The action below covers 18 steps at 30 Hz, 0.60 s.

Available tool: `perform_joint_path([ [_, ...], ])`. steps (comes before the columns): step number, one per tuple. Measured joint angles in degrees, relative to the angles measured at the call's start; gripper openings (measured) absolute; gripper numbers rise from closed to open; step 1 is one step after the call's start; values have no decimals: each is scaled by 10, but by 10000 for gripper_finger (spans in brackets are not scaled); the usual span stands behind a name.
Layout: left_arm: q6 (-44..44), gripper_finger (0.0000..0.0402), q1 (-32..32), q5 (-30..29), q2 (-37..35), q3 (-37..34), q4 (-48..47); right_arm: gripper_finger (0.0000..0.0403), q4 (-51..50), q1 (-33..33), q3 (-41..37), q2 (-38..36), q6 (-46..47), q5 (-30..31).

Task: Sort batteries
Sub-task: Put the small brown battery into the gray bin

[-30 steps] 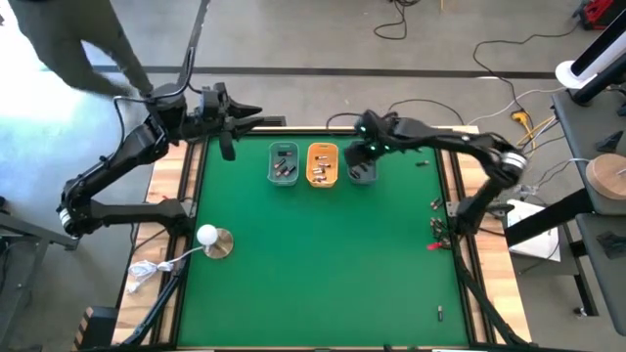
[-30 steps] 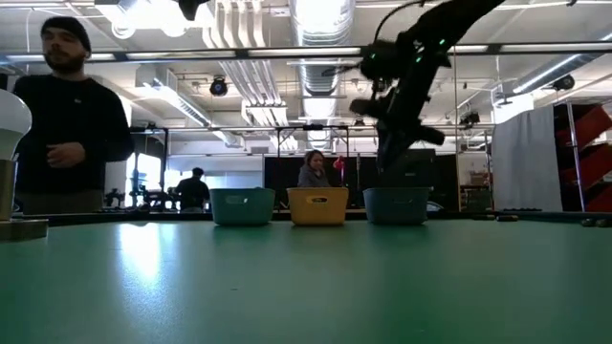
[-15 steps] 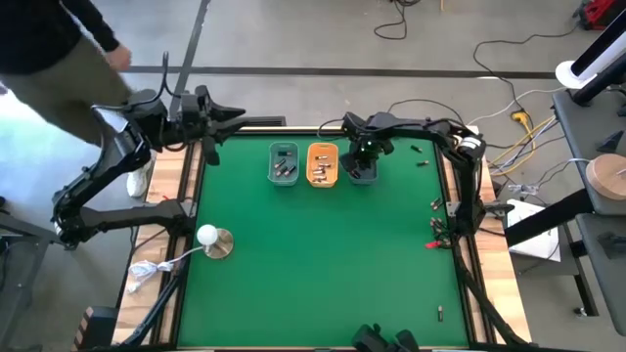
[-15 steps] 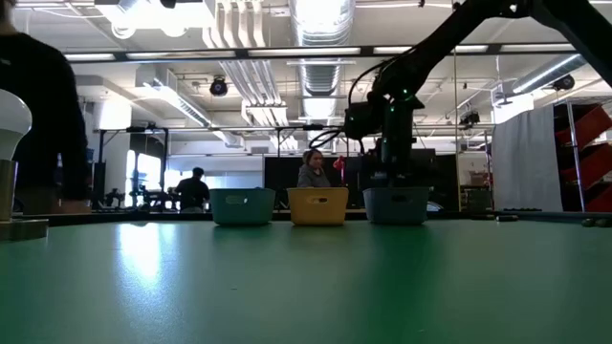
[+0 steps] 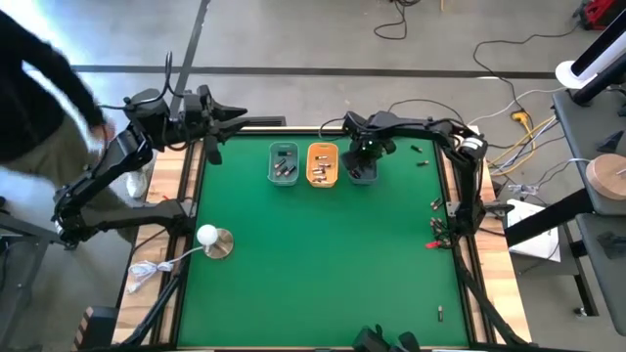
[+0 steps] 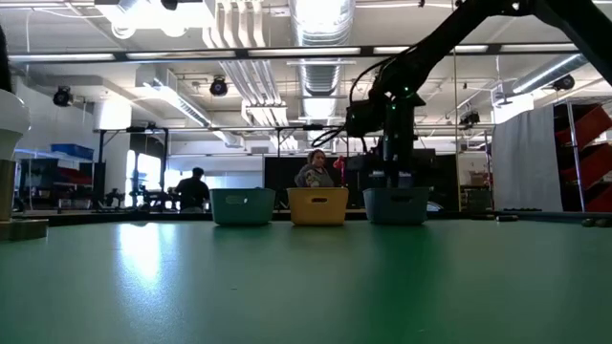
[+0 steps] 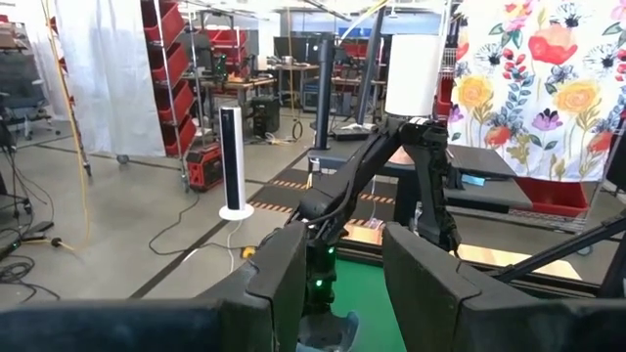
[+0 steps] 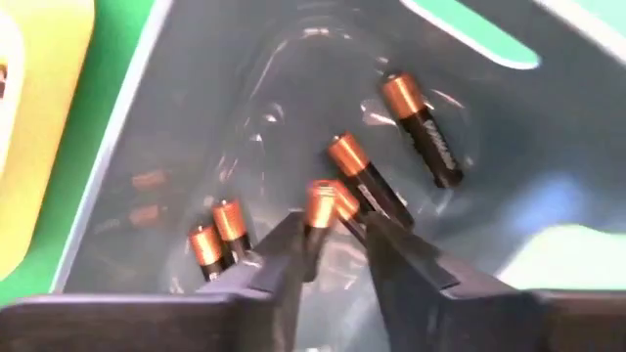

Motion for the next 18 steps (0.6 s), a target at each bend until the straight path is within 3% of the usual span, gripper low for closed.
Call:
perform_joint_path([
  [8,10,117,0,0,-4,0,0,170,-50,63,9,-118,31,57],
  [13,23,117,0,0,-2,0,1,174,-84,176,-14,-202,67,88],
  [18,38,117,0,0,11,0,1,164,-90,314,-91,-246,198,83],
])
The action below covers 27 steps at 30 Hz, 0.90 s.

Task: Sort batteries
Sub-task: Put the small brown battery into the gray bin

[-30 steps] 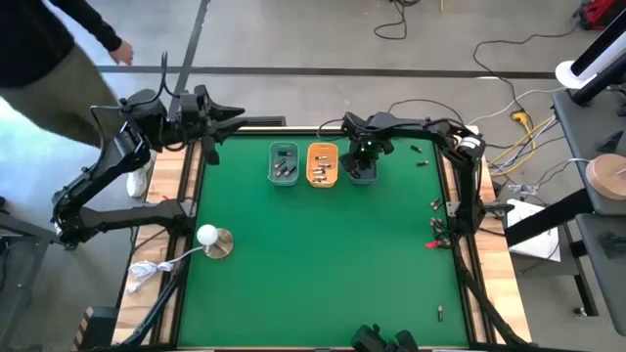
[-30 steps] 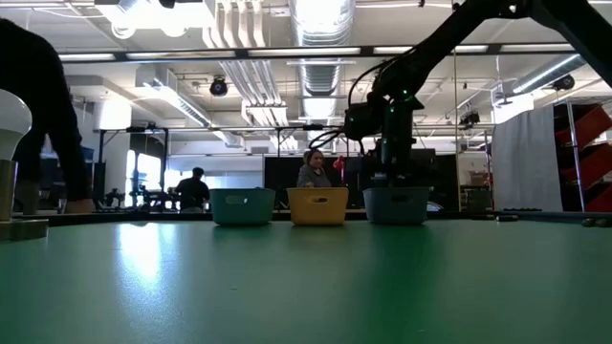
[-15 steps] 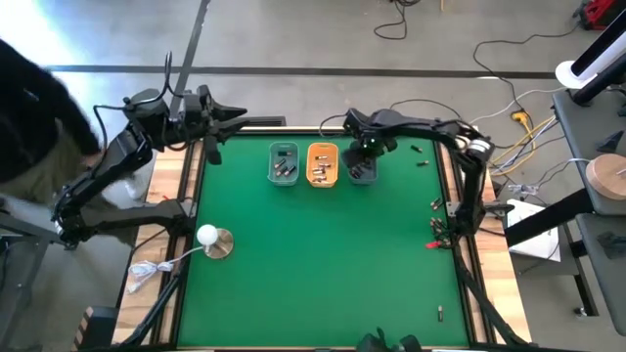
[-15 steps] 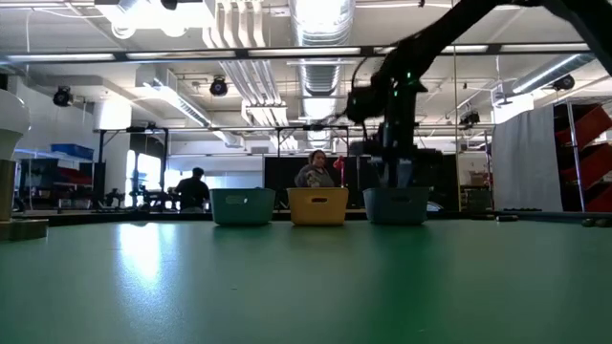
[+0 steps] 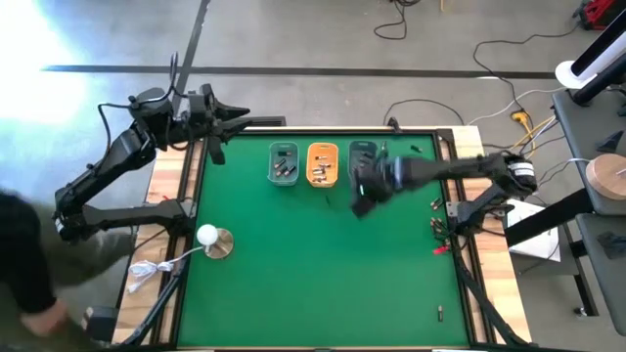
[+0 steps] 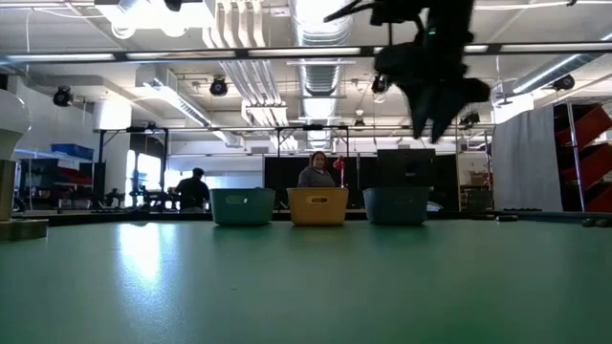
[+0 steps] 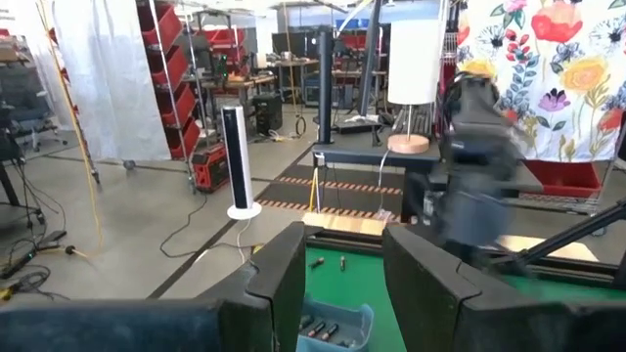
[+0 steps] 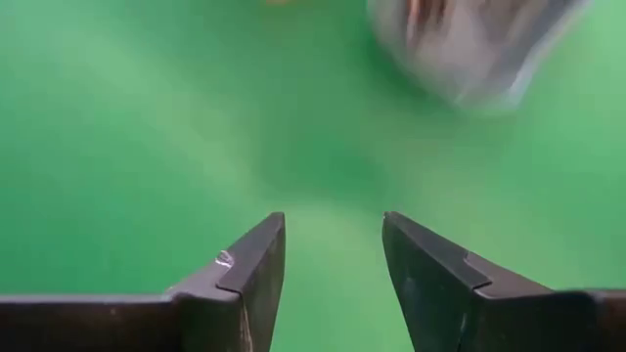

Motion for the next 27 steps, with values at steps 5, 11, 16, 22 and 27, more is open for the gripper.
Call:
perform_joint_path([
  [5,1,117,0,0,23,0,0,160,25,169,-120,-14,237,-153],
  [11,25,117,0,0,56,0,-1,176,195,407,-212,-18,561,-291],
  [16,28,117,0,0,90,0,18,192,347,543,-274,-15,818,-317],
  [22,24,117,-1,4,125,0,51,204,390,590,-328,-23,915,-312],
  [27,14,117,-1,5,135,0,54,202,412,583,-356,-26,900,-297],
])
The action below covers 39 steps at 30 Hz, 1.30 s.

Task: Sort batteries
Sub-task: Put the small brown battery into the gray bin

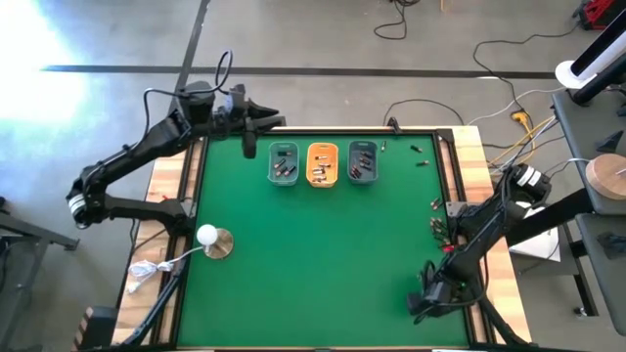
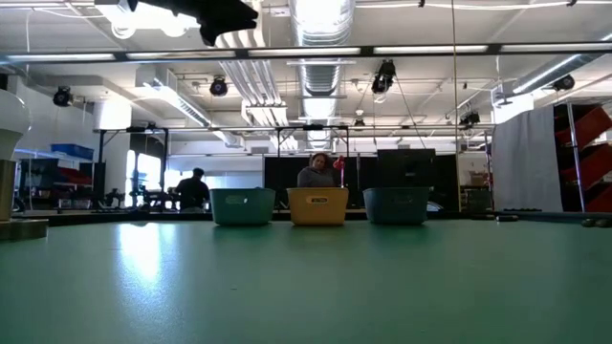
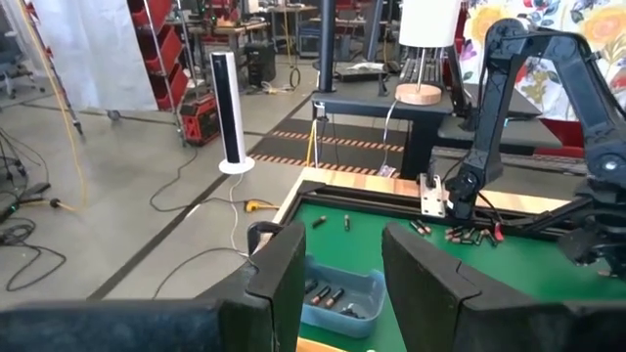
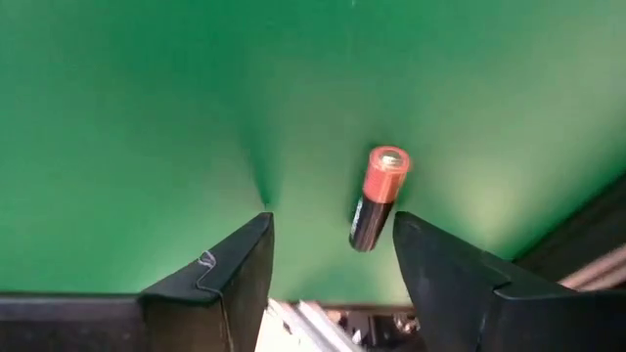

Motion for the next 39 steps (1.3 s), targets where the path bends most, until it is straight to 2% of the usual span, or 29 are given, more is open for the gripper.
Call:
perform_joint_path([
  [5,-5,117,-2,0,7,0,6,179,42,-3,-34,1,-15,-5],
  [9,-6,117,-3,0,7,0,6,144,52,-22,-46,1,-53,-12],
  [14,-6,117,-3,0,5,0,13,83,43,-51,-54,3,-124,-20],
  [18,-6,117,-2,0,5,0,26,35,18,-77,-60,3,-147,-20],
  [22,-4,117,-2,0,1,0,44,20,-11,-127,-50,-11,-192,-11],
  [25,4,117,0,0,-4,0,64,22,-102,-184,-5,-26,-263,15],
  [28,5,117,2,0,-5,0,82,22,-236,-265,58,-41,-364,91],
  [31,-2,117,3,-3,-6,0,95,22,-300,-365,125,-54,-475,163],
  [35,-21,117,3,-5,-6,0,98,22,-300,-514,215,-58,-660,283],
  [39,-38,117,3,-5,-9,0,94,22,-297,-655,309,-39,-862,342],
])
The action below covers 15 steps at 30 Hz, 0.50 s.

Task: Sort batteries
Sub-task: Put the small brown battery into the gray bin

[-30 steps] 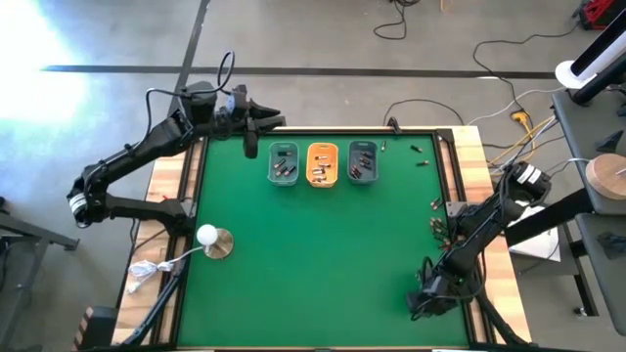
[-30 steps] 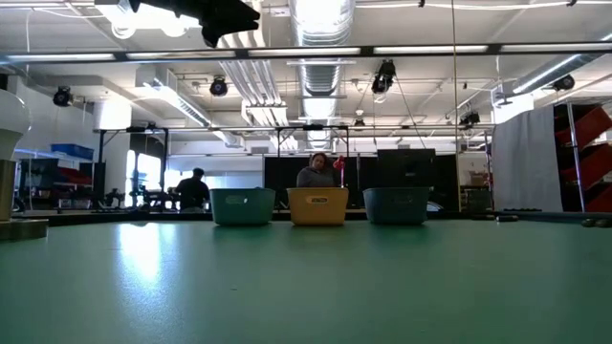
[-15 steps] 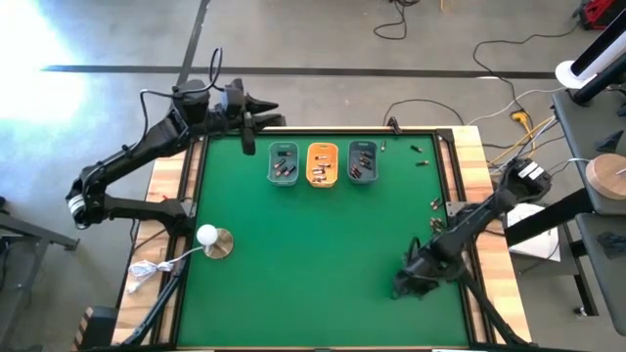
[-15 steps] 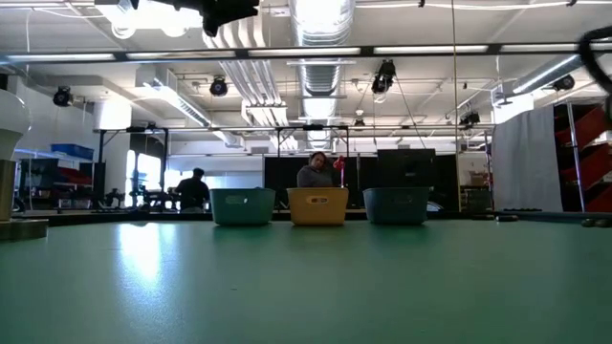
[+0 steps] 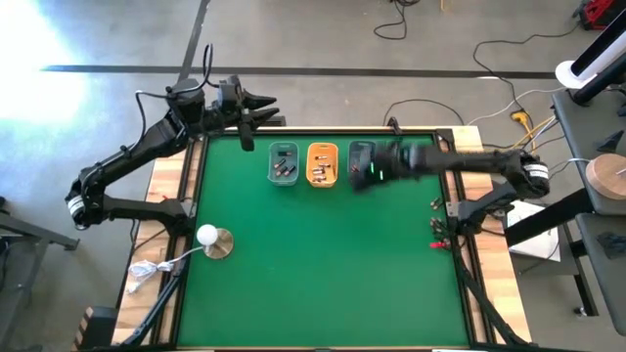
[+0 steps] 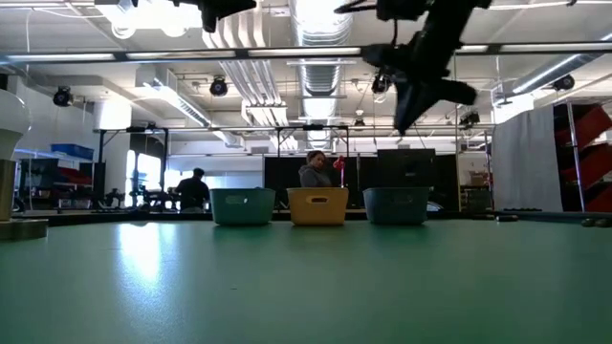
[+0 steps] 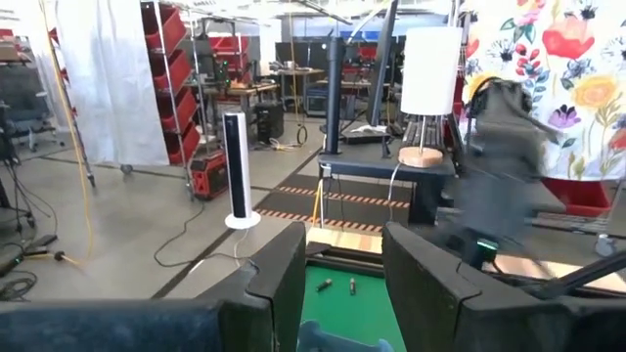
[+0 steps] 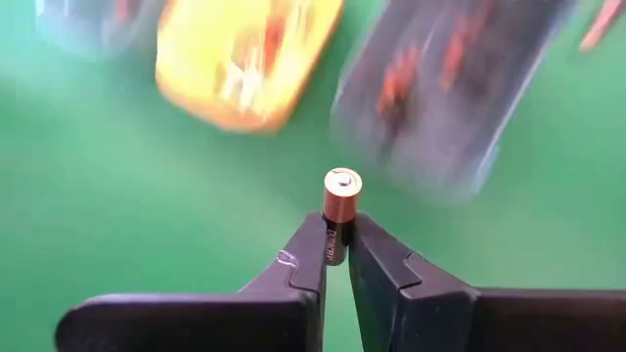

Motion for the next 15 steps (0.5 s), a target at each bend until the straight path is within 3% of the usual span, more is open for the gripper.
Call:
perform_joint_path([
  [4,-8,117,0,0,-9,0,-10,22,6,-124,70,40,-135,14],
  [7,-8,117,0,0,-20,0,-26,22,7,-180,96,85,-196,-15],
  [15,-8,117,0,-2,-58,0,-73,22,-5,-206,110,220,-266,-116],
])
